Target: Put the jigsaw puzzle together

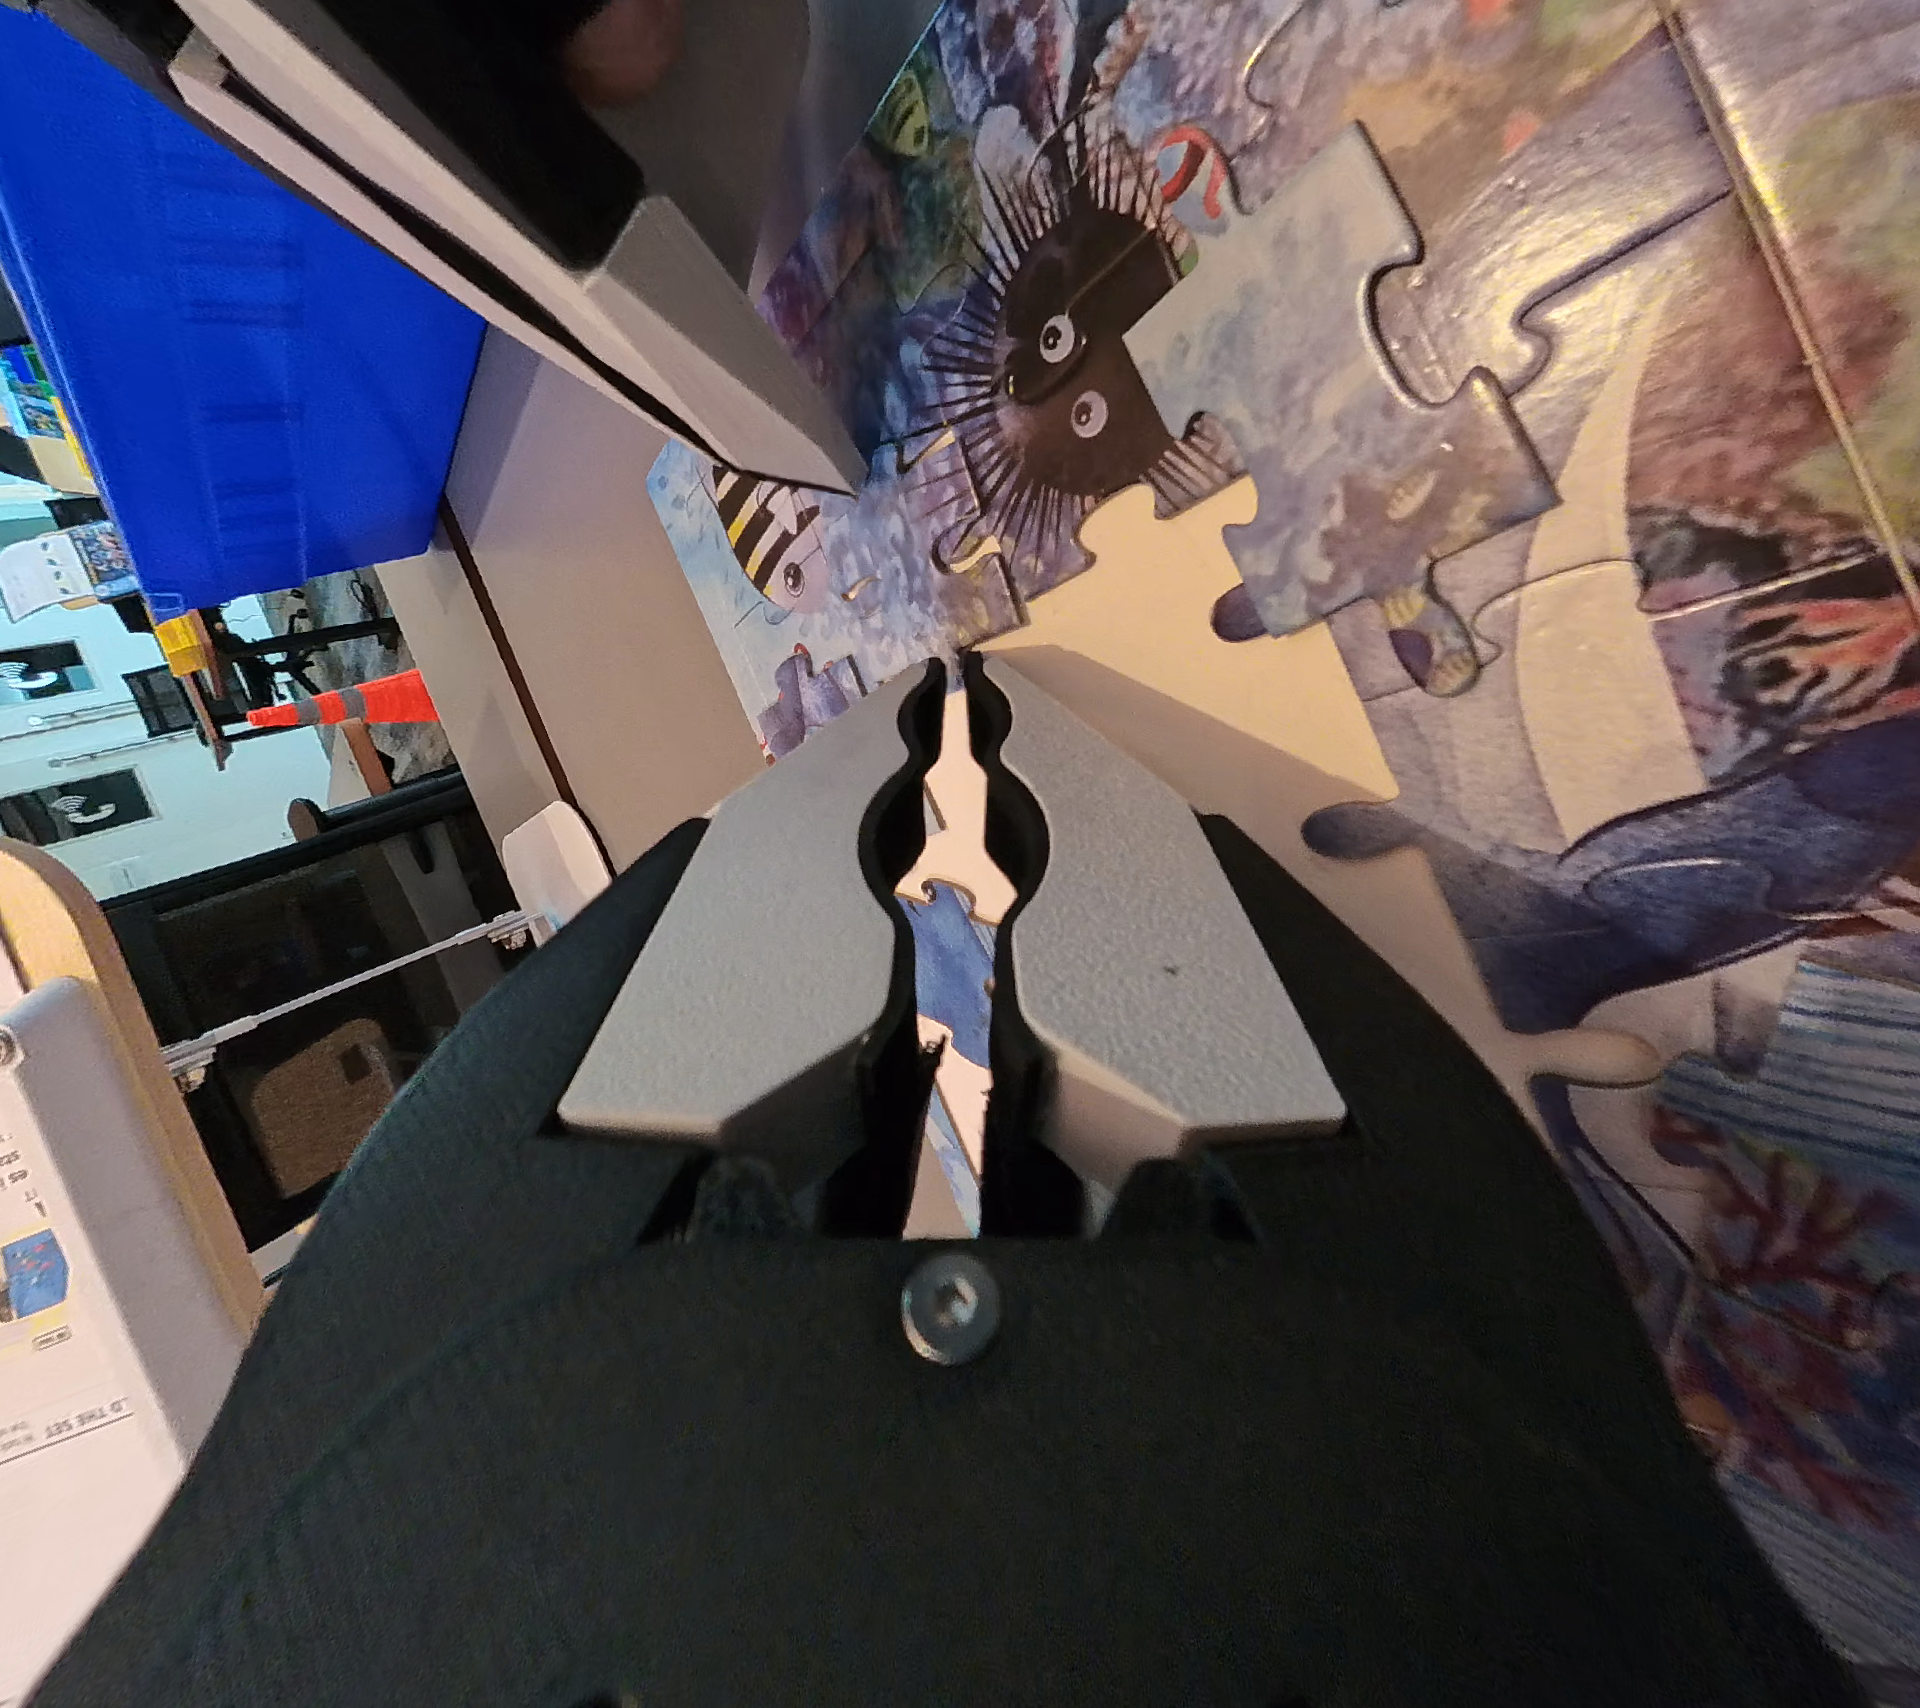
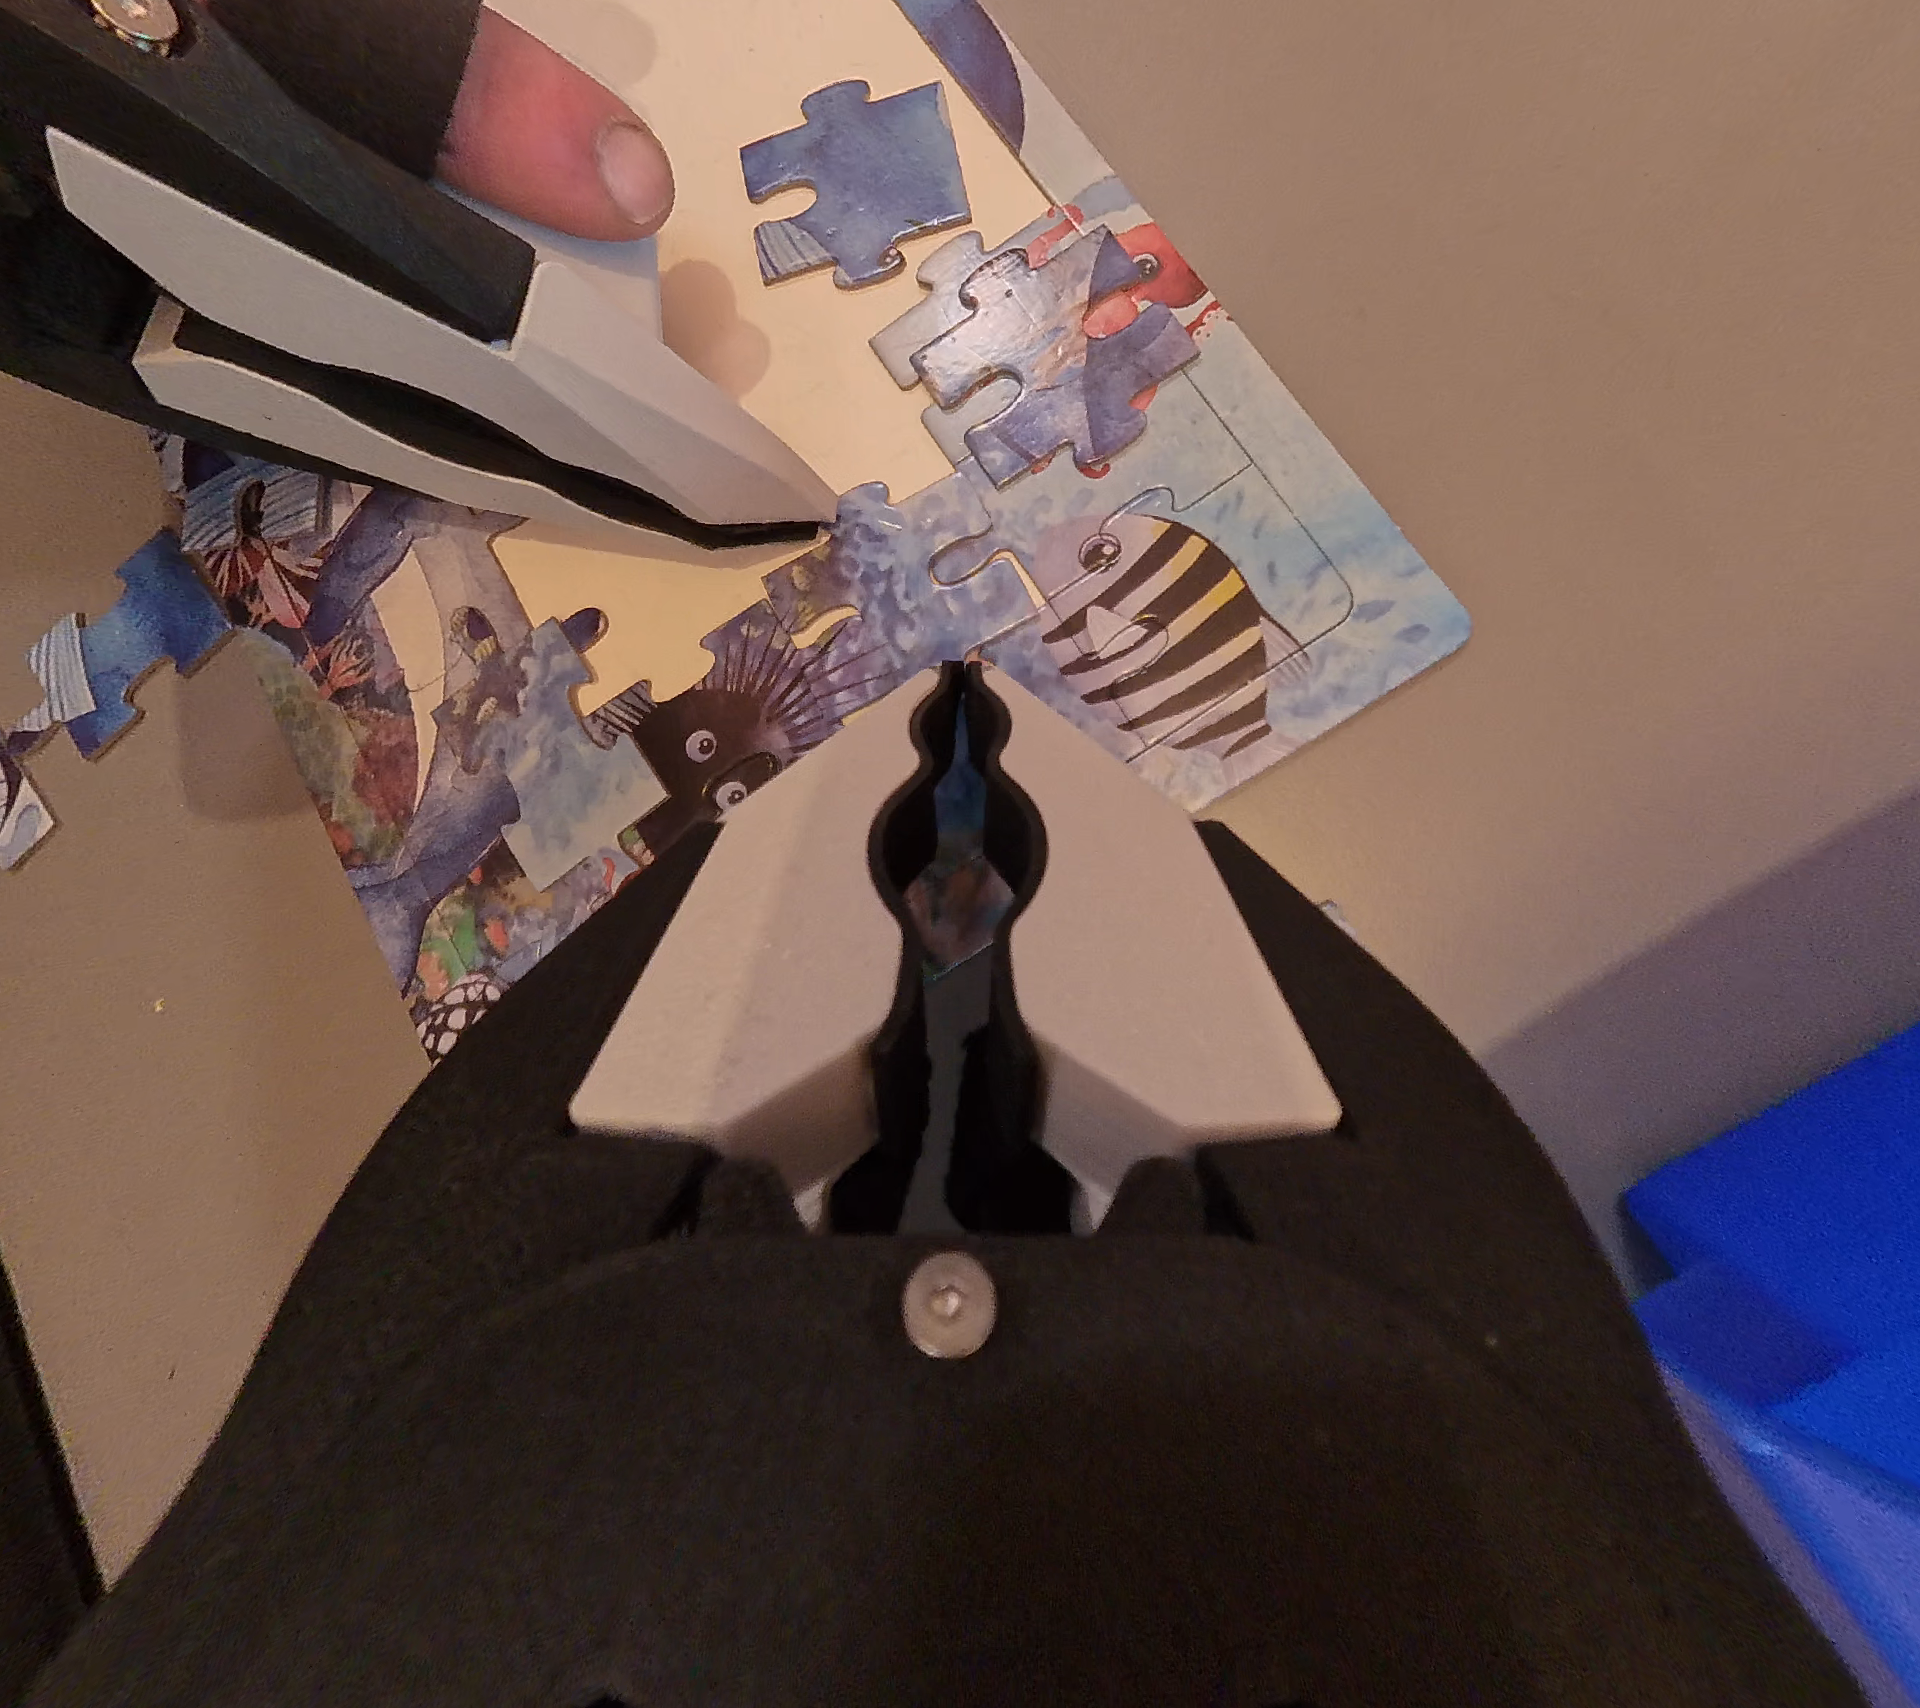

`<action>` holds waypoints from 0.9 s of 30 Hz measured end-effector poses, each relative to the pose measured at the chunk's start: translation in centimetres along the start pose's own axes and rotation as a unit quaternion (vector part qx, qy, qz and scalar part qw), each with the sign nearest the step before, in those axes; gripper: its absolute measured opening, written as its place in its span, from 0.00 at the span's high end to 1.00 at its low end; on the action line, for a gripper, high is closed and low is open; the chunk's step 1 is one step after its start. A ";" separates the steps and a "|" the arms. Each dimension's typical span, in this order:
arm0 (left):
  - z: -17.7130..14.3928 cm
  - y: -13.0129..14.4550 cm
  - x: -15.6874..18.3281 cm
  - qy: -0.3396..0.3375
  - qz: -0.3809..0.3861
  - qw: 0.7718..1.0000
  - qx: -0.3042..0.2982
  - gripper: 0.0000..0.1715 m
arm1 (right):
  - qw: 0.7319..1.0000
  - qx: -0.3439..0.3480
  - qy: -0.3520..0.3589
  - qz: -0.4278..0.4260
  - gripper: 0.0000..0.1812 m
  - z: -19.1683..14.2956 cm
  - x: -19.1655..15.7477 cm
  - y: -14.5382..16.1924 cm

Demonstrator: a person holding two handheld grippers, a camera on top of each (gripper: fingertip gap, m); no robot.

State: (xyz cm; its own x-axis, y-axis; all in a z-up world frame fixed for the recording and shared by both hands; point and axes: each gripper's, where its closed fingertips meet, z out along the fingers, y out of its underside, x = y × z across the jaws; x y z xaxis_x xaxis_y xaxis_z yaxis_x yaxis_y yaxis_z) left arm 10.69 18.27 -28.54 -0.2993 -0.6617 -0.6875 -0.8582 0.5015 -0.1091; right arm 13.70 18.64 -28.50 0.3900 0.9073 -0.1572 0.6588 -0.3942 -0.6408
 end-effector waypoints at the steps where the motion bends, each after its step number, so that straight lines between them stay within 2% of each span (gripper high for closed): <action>1: 0.0 0.0 0.0 0.000 -0.001 1.000 0.001 0.99 | 1.000 0.000 0.002 -0.002 1.00 0.0 0.0 0.0; 13: 0.0 -0.4 0.2 0.009 0.008 1.000 0.002 0.99 | 1.000 0.000 0.022 -0.015 1.00 0.1 0.3 -0.2; 21: -1.3 -0.2 -1.5 -0.010 -0.034 0.999 0.017 0.97 | 0.998 0.059 0.009 -0.035 1.00 -1.4 -0.6 -2.4; 23: -1.6 -0.5 -1.8 -0.011 -0.047 0.998 0.027 0.98 | 0.998 0.047 -0.004 -0.044 1.00 -0.8 -1.2 -2.0; 25: -1.6 -0.9 -1.8 -0.009 -0.058 0.998 0.034 0.99 | 0.999 0.000 -0.008 -0.053 1.00 0.5 -1.5 -0.4; 27: -1.4 -1.0 -1.6 -0.006 -0.059 0.998 0.033 1.00 | 0.998 -0.001 -0.014 -0.056 1.00 0.9 -1.8 -0.4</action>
State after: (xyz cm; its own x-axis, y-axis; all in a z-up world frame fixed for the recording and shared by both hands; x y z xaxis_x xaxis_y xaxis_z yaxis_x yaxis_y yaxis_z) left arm 11.47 18.05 -26.29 -0.1920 -0.7117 -0.6758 -0.8578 0.4562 -0.2367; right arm 12.16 17.28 -28.62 0.2961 0.9493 -0.1057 0.6988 -0.2908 -0.6535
